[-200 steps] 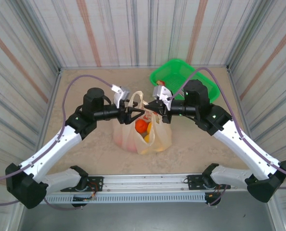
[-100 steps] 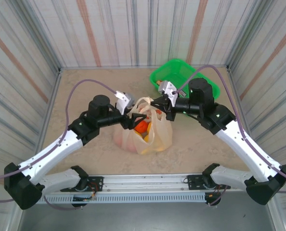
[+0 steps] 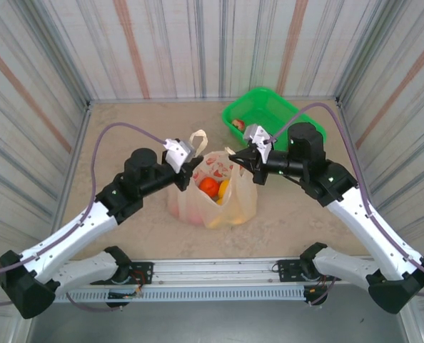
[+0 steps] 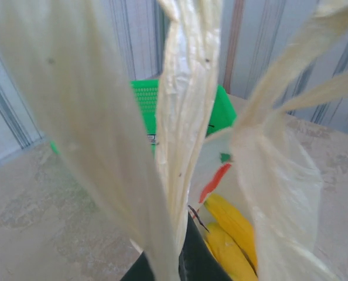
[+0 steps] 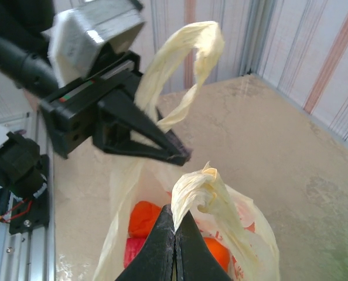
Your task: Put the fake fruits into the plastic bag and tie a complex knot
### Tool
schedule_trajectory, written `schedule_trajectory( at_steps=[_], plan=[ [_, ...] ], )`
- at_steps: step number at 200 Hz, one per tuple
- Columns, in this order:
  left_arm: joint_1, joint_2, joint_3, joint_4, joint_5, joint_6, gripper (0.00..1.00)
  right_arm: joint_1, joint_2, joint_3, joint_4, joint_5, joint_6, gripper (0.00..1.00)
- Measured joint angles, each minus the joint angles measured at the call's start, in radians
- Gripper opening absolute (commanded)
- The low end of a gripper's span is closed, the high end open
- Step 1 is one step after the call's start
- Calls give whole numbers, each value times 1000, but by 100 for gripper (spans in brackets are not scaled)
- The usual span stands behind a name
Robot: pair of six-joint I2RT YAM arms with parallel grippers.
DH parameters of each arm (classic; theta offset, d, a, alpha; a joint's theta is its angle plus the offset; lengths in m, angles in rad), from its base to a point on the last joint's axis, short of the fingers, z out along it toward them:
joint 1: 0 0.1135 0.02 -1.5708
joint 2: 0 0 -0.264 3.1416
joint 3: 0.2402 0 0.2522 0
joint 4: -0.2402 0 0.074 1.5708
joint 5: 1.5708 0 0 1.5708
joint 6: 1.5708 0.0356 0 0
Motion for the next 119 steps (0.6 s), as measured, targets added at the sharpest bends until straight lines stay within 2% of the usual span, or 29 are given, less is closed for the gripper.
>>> schedule_trajectory(
  at_steps=[19, 57, 86, 119],
  plan=[
    [46, 53, 34, -6, 91, -27, 0, 29, -28, -3, -10, 1, -8, 0],
    [48, 164, 94, -29, 280, -71, 2, 134, 14, 32, -31, 34, -73, 0],
    [48, 206, 106, -62, 396, -100, 3, 136, 101, 55, -27, 98, -137, 0],
    [68, 214, 116, -80, 480, -117, 12, 136, 172, 84, -44, 164, -206, 0]
  ],
)
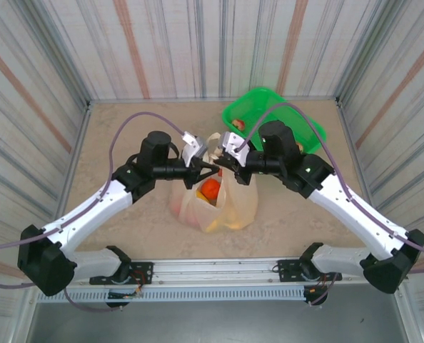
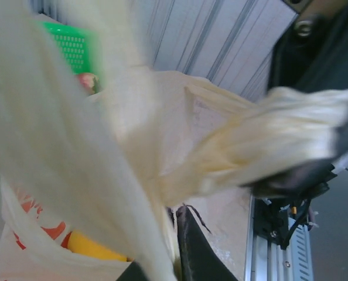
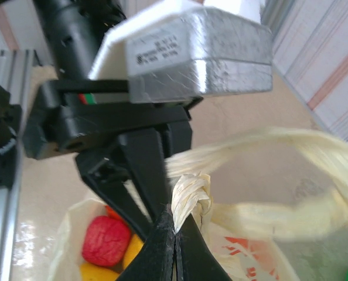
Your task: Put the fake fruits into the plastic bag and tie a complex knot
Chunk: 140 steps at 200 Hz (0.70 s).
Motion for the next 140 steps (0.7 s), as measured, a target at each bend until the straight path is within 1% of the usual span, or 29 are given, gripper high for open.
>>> schedule_trajectory(
  at_steps=[20, 26, 47, 58, 74, 101, 121, 140],
  plan=[
    [15, 0, 0, 1, 40, -17, 18, 0, 20, 21, 0, 15, -17, 0],
    [19, 0, 1, 1, 50, -21, 24, 0, 27, 29, 0, 17, -19, 0],
    [25, 1, 3, 4, 60, -41, 38, 4, 50, 60, -2, -10, -19, 0],
    [29, 3, 4, 8, 57, -46, 42, 5, 60, 73, -3, -42, -15, 0],
    [40, 5, 4, 14, 55, -63, 47, 5, 73, 97, -5, -95, 0, 0],
    [48, 7, 3, 53, 48, -77, 51, 5, 100, 135, -2, -182, 58, 0],
    [48, 3, -15, 106, 55, -89, 54, 5, 119, 137, 11, -217, 97, 0],
    [48, -13, -44, 135, 67, -90, 55, 5, 132, 137, 14, -225, 114, 0]
  ],
)
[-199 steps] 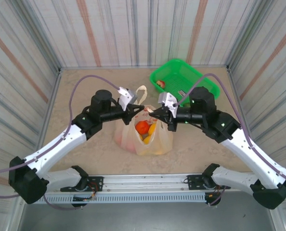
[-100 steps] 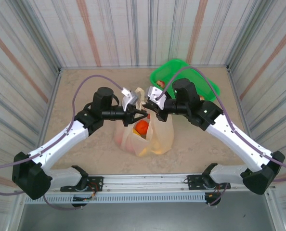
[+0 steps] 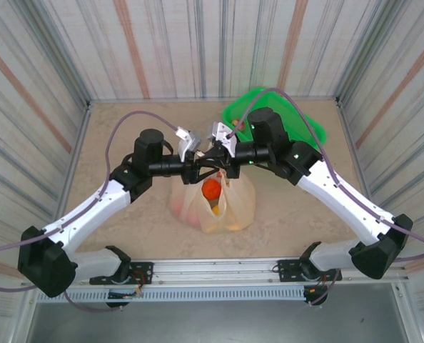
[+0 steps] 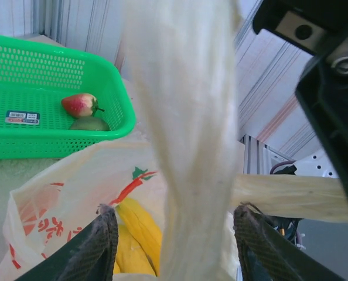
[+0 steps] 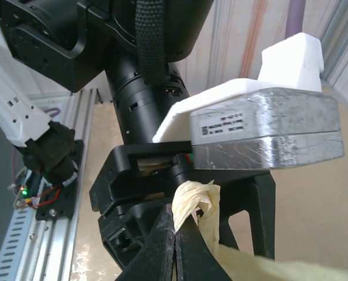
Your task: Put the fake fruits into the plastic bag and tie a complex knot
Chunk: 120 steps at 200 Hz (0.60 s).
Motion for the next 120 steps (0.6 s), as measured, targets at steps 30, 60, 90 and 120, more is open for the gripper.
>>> schedule_trajectory(
  at_steps=[30, 60, 90, 120],
  plan=[
    [0, -19, -10, 17, 34, 7, 56, -9, 1, -7, 14, -15, 14, 0],
    [0, -15, -10, 28, 85, 18, 56, -30, 1, -12, 22, -21, 13, 0],
    [0, -11, -10, 34, 108, 23, 60, -50, 0, -31, 29, -40, 13, 0],
    [0, 5, -14, 102, 111, -13, 64, -42, 0, -53, 78, -49, 45, 0]
  ],
)
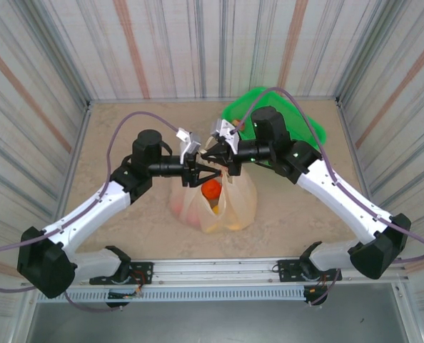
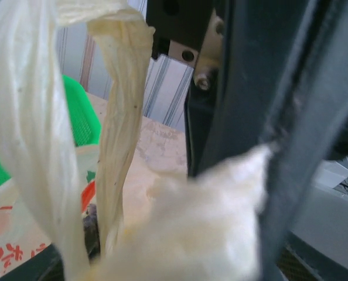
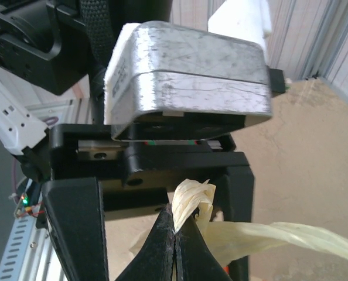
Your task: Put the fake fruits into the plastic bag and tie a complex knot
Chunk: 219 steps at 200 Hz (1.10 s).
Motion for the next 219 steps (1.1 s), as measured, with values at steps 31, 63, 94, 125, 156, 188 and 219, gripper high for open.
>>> schedule_trajectory(
  at_steps=[31, 63, 94, 125, 156, 188, 219],
  plan=[
    [0, 6, -38, 78, -15, -54, 61, 40, 0, -43, 92, 12, 68, 0],
    [-1, 6, -51, 118, -20, -74, 39, 49, 0, -51, 154, 35, 123, 0],
    [-3, 6, -59, 152, -13, -79, 12, 49, 2, -53, 180, 57, 150, 0],
    [-4, 6, -69, 165, -6, -71, 0, 53, 5, -54, 180, 63, 156, 26],
    [2, 6, -77, 161, -10, -58, 0, 52, -21, -54, 155, 90, 154, 51],
    [11, 6, -77, 161, -16, -53, 0, 21, -119, -54, 107, 106, 182, 57],
    [13, 6, -77, 161, -16, -45, 0, -74, -222, -54, 88, 128, 236, 59]
  ],
)
